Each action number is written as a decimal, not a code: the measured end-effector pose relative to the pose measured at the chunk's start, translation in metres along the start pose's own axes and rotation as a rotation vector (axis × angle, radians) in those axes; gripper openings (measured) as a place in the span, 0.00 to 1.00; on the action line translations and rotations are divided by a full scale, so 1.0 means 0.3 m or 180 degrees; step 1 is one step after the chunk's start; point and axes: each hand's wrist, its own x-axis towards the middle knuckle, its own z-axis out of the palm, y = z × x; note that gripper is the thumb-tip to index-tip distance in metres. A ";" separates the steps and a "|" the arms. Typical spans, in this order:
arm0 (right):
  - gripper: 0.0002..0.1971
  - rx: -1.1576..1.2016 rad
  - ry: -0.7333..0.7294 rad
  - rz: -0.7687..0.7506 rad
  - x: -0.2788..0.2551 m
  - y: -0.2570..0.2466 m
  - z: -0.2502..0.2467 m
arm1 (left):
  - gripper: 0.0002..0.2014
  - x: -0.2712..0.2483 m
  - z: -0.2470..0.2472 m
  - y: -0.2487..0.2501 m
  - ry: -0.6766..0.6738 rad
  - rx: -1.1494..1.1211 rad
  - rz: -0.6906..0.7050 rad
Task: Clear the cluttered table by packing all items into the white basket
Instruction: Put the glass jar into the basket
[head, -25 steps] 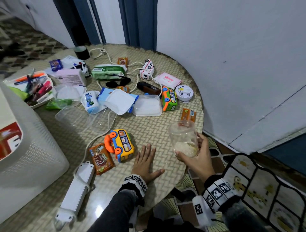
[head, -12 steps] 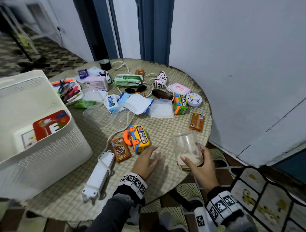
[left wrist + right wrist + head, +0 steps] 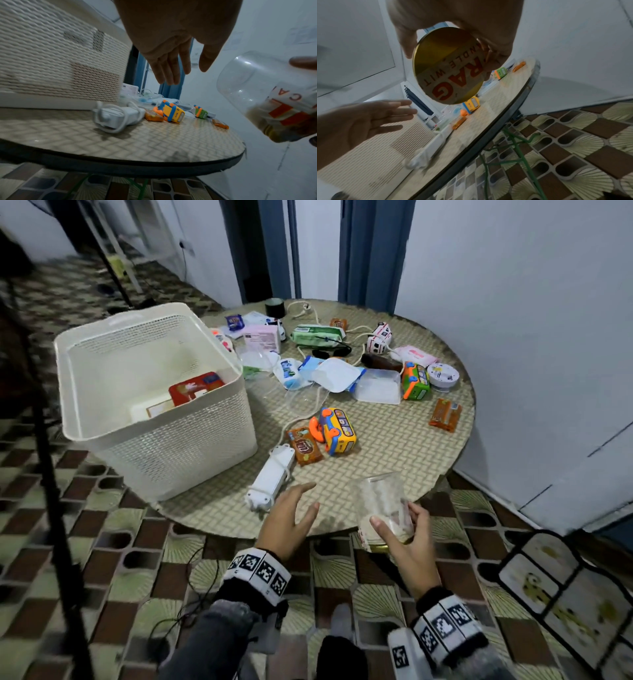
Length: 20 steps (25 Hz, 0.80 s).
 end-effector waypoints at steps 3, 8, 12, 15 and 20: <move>0.36 0.0018 -0.0359 -0.0053 -0.071 -0.046 0.111 | 0.17 -0.100 -0.145 -0.005 0.0495 -0.0073 0.0039; 0.34 0.0019 -0.0677 -0.0317 -0.105 -0.167 0.351 | 0.20 -0.186 -0.424 -0.051 0.1115 -0.0030 -0.0063; 0.36 0.0126 -0.0849 -0.0523 -0.098 -0.294 0.582 | 0.14 -0.216 -0.655 -0.089 0.1571 -0.0049 -0.0081; 0.36 0.0166 -0.1027 -0.0721 -0.080 -0.409 0.776 | 0.16 -0.215 -0.830 -0.156 0.1838 -0.0047 -0.0059; 0.29 0.0327 -0.0877 -0.1011 -0.043 -0.608 1.021 | 0.18 -0.172 -1.064 -0.285 0.1978 0.0035 -0.0090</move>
